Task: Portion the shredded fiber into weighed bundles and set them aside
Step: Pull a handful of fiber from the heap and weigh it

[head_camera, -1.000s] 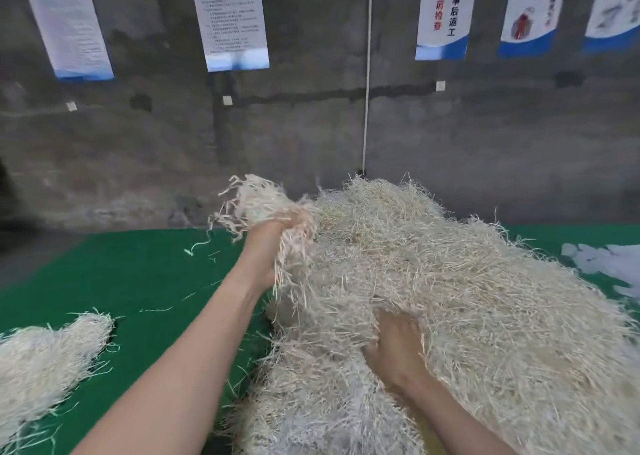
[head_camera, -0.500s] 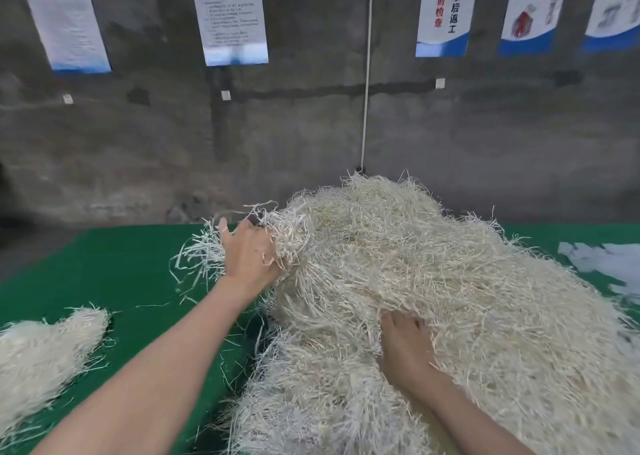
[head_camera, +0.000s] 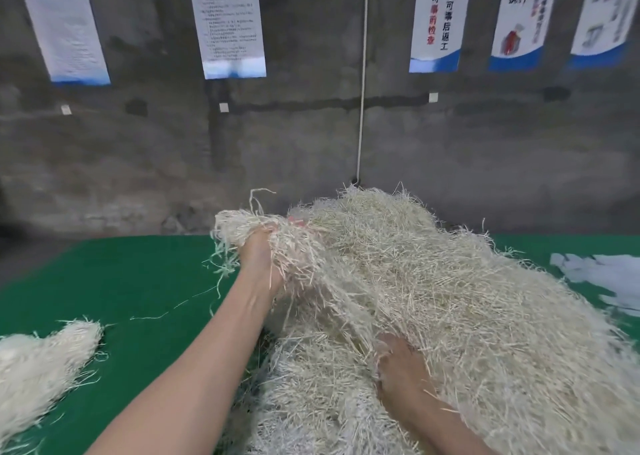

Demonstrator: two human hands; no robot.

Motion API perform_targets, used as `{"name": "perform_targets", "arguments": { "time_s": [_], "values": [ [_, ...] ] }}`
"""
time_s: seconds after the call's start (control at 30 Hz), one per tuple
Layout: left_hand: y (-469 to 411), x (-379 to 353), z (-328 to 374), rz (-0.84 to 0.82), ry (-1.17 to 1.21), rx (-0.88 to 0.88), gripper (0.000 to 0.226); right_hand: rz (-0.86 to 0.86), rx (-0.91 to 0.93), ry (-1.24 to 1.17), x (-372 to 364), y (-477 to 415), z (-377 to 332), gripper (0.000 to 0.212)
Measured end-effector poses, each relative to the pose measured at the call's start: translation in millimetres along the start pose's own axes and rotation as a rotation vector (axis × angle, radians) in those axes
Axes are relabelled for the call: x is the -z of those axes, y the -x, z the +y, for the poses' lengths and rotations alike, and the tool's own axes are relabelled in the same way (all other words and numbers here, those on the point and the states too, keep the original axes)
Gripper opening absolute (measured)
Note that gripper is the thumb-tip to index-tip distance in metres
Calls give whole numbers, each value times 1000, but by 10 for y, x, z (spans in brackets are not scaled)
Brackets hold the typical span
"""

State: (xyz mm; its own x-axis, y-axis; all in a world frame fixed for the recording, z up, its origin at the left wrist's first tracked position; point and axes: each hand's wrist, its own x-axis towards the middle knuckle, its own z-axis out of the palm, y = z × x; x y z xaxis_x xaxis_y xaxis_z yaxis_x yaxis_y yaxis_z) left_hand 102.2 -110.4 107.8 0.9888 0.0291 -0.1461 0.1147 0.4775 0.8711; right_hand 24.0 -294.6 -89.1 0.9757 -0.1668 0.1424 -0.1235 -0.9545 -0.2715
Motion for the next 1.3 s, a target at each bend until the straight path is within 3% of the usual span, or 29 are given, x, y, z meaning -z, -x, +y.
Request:
{"name": "perform_targets", "arguments": {
  "time_s": [0.13,0.23,0.33,0.4,0.47,0.57,0.7,0.77,0.83,0.9,0.97,1.03,1.1,1.13,1.17,1.2,1.23,1.27,1.3],
  "values": [
    [86,13,224,0,70,-80,15,-58,13,-84,366,54,-162,37],
    [147,9,294,43,-47,-83,15,170,88,-239,931,-1,-403,76],
    [266,-42,278,-43,-83,-116,17,288,226,-347,1342,-127,-832,81],
    [352,-83,272,-124,-83,-124,8,197,214,-510,1368,-282,-1054,68],
    [410,-122,341,-186,-11,-79,14,147,131,-657,1207,-402,-1156,44],
    [394,-110,396,-246,39,-78,25,101,104,-558,749,-407,-1100,27],
    [365,6,497,-148,43,-168,22,-101,26,-277,103,-95,-563,37],
    [310,27,636,-117,1,-222,33,86,20,-263,-97,76,-378,51],
    [307,-4,666,-115,-4,-212,36,96,50,-162,-41,103,-472,56],
    [342,-25,579,-93,-26,-171,36,-48,-4,-372,218,43,-685,54],
    [343,-11,479,-51,-33,-125,37,-9,5,-655,609,-54,-845,65],
    [325,-8,437,-57,-23,-117,51,28,110,-861,1022,-82,-1001,95],
    [318,-49,444,-62,34,-144,52,-81,204,-912,1260,-72,-1145,118],
    [326,-61,445,-78,65,-146,47,-130,195,-907,1318,-71,-1199,114],
    [351,-65,442,-123,77,-153,36,-158,163,-932,1353,-93,-1227,95],
    [390,-63,441,-197,46,-157,24,-150,141,-972,1380,-124,-1250,62],
    [409,-25,433,-269,-74,-174,17,-113,110,-1018,1416,-148,-1272,26],
    [420,29,419,-342,-272,-193,15,-43,77,-1059,1450,-193,-1271,6],
    [427,95,398,-416,-534,-216,16,39,76,-1081,1479,-244,-1250,13]
  ]
}}
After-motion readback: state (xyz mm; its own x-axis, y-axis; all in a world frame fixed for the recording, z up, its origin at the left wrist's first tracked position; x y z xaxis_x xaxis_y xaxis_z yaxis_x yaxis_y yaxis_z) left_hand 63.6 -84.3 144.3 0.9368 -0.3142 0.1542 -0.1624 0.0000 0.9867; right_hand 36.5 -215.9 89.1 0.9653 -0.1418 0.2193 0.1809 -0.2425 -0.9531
